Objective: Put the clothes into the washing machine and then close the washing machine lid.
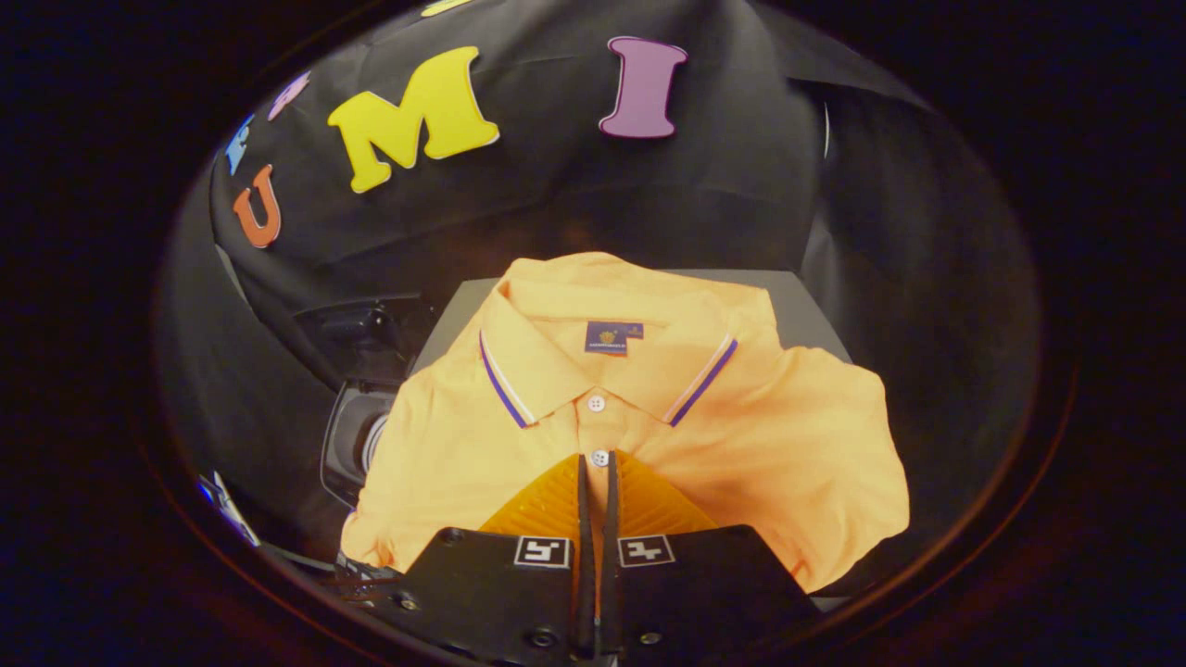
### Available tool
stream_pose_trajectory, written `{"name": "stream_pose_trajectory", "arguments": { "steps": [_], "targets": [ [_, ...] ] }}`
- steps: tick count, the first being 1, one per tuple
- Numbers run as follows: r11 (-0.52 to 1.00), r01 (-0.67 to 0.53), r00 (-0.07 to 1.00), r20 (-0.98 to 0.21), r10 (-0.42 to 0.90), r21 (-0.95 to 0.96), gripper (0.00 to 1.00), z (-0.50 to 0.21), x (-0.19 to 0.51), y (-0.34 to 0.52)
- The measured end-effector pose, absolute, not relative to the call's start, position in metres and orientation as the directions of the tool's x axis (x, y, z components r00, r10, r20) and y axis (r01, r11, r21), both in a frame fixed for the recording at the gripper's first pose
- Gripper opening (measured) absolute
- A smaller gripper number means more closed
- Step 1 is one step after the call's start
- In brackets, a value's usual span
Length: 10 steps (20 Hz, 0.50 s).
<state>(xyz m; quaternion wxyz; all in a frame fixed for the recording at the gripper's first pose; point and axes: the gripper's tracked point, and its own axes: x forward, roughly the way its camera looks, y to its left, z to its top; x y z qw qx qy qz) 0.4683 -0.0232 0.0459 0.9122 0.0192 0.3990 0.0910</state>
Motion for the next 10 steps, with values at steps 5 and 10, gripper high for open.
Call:
{"name": "stream_pose_trajectory", "arguments": {
  "steps": [5,10],
  "targets": [
    [0.970,-0.206,0.703,-0.670,0.240,0.131,0.06,0.094,0.464,0.014],
    [0.951,-0.272,0.719,-0.627,0.302,0.146,0.06,0.136,0.459,0.056]
  ]
}}
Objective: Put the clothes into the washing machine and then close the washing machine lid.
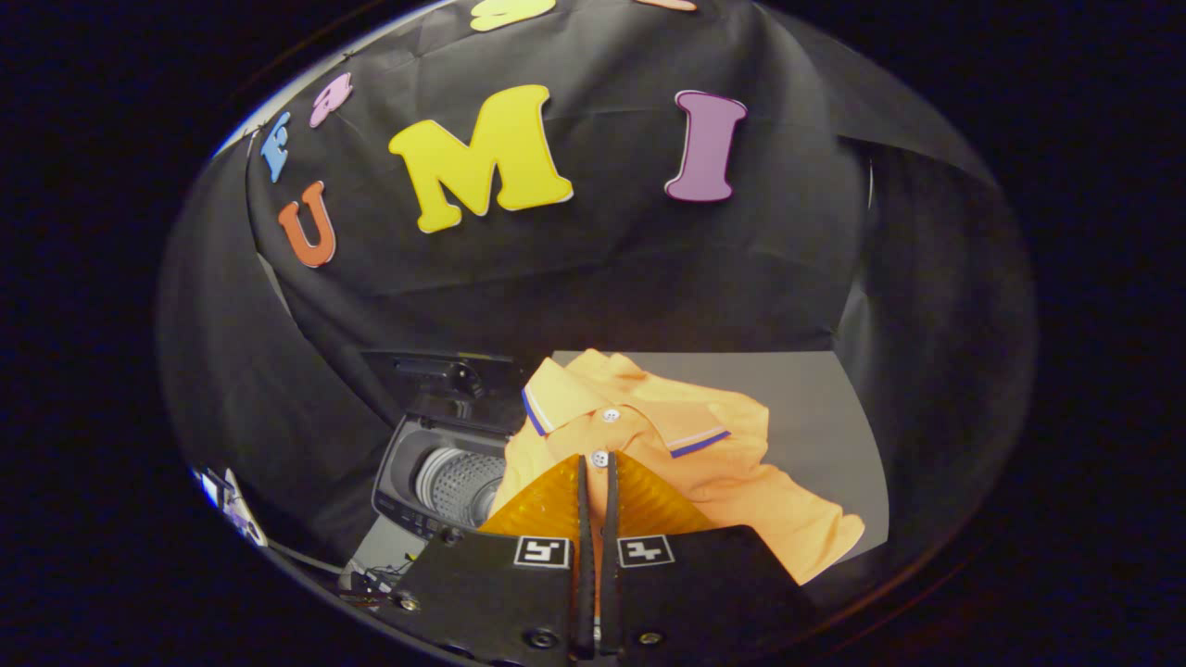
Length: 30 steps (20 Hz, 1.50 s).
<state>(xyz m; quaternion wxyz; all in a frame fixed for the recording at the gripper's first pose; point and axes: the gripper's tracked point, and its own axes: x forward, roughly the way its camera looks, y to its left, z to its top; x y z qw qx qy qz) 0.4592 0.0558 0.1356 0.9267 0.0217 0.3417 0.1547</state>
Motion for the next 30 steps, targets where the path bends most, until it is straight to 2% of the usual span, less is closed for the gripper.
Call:
{"name": "stream_pose_trajectory", "arguments": {
  "steps": [11,20,30],
  "targets": [
    [0.889,-0.439,0.689,-0.585,0.427,0.132,0.06,0.172,0.447,0.184],
    [0.827,-0.546,0.621,-0.598,0.506,0.133,0.06,0.163,0.447,0.283],
    [0.780,-0.601,0.533,-0.640,0.553,0.173,0.06,0.132,0.463,0.361]
  ]
}}
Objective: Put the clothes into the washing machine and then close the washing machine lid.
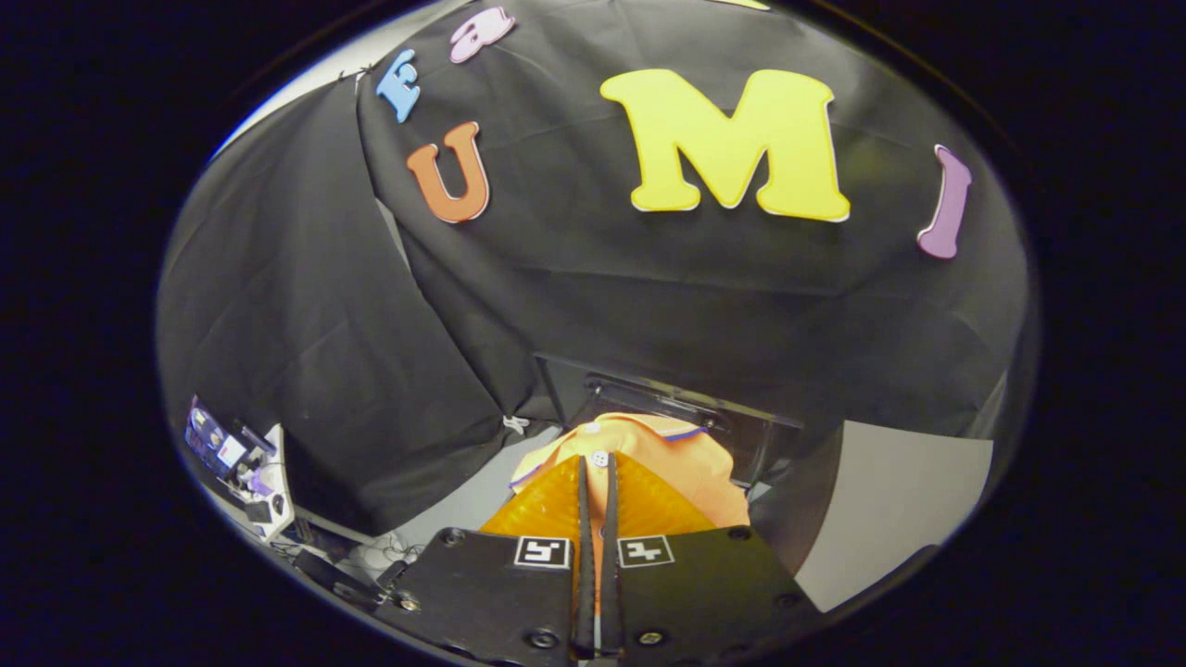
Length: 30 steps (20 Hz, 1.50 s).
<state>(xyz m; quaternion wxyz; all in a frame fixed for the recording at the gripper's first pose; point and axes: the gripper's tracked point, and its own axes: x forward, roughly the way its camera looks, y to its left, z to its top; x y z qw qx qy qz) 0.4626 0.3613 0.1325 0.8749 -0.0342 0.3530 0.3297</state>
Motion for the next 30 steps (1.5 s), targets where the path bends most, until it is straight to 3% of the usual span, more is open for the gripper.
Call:
{"name": "stream_pose_trajectory", "arguments": {
  "steps": [15,30],
  "targets": [
    [0.796,-0.573,0.449,-0.740,0.502,0.192,0.06,0.020,0.478,0.404],
    [0.832,-0.530,0.439,-0.788,0.431,0.160,0.06,-0.083,0.497,0.413]
  ]
}}
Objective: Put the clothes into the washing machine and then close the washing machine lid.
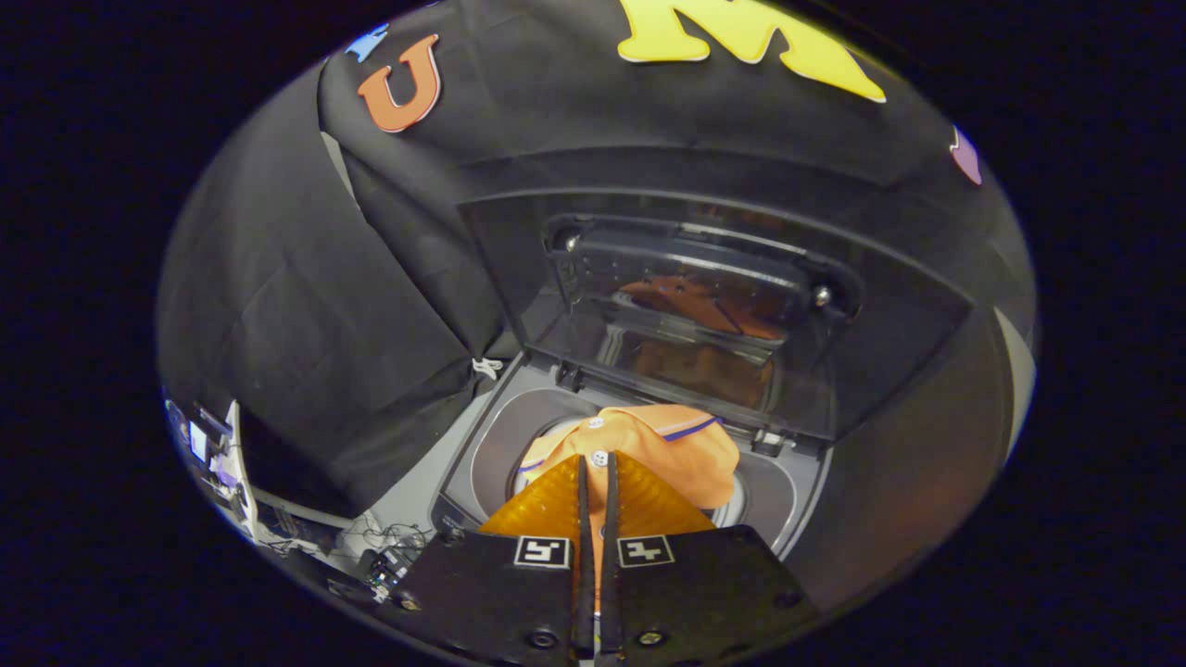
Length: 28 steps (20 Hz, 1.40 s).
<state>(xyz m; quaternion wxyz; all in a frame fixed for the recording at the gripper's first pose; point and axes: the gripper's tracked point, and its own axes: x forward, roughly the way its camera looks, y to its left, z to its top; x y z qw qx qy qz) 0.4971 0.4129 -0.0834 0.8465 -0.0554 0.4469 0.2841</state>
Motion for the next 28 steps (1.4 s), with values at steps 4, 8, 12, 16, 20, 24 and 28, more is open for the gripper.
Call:
{"name": "stream_pose_trajectory", "arguments": {
  "steps": [4,8,12,16,20,24,28],
  "targets": [
    [0.838,-0.526,0.443,-0.794,0.417,0.147,0.06,-0.106,0.500,0.419],
    [0.845,-0.522,0.449,-0.806,0.386,0.114,0.06,-0.129,0.500,0.426],
    [0.858,-0.505,0.446,-0.823,0.353,0.094,0.06,-0.156,0.501,0.427],
    [0.886,-0.446,0.430,-0.838,0.335,0.126,0.06,-0.185,0.498,0.420],
    [0.913,-0.388,0.426,-0.853,0.302,0.130,0.06,-0.204,0.495,0.410],
    [0.918,-0.378,0.419,-0.863,0.282,0.117,0.06,-0.215,0.494,0.406],
    [0.918,-0.375,0.415,-0.861,0.293,0.132,0.05,-0.215,0.493,0.409]
  ]
}}
